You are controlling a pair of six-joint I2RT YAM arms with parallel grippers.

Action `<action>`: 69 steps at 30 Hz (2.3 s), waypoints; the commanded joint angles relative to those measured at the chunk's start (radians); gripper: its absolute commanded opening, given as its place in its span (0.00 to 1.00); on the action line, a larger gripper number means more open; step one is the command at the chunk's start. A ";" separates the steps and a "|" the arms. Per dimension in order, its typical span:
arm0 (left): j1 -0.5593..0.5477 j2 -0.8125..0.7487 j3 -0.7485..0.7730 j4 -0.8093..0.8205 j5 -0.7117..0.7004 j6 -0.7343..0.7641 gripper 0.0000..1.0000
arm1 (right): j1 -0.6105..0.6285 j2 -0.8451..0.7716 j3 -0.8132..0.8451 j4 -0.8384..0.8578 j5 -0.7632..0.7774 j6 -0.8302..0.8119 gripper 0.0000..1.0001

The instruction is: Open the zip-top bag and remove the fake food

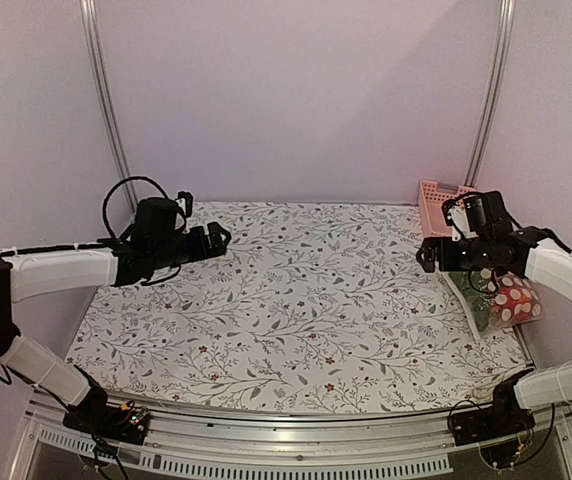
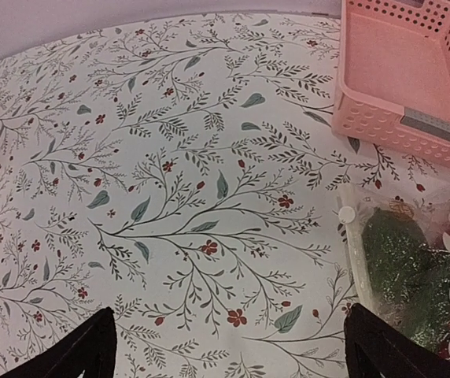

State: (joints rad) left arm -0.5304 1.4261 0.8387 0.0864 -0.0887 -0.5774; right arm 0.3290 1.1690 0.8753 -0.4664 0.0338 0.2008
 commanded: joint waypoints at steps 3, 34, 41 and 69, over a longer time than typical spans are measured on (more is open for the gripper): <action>-0.016 0.034 0.022 0.010 0.010 -0.003 0.99 | 0.008 0.116 0.080 -0.115 0.286 -0.060 0.98; -0.014 0.035 0.019 0.045 0.075 0.017 1.00 | 0.084 0.712 0.151 -0.020 0.922 -0.074 0.81; -0.014 0.031 0.008 0.062 0.081 0.013 1.00 | 0.084 0.763 0.150 -0.005 1.007 -0.057 0.63; -0.011 0.074 0.016 0.091 0.123 0.002 1.00 | 0.217 0.496 0.228 -0.082 0.745 -0.185 0.00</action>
State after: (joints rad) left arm -0.5327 1.4830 0.8612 0.1501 0.0162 -0.5751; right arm 0.4740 1.7538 1.0504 -0.5194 0.8848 0.0387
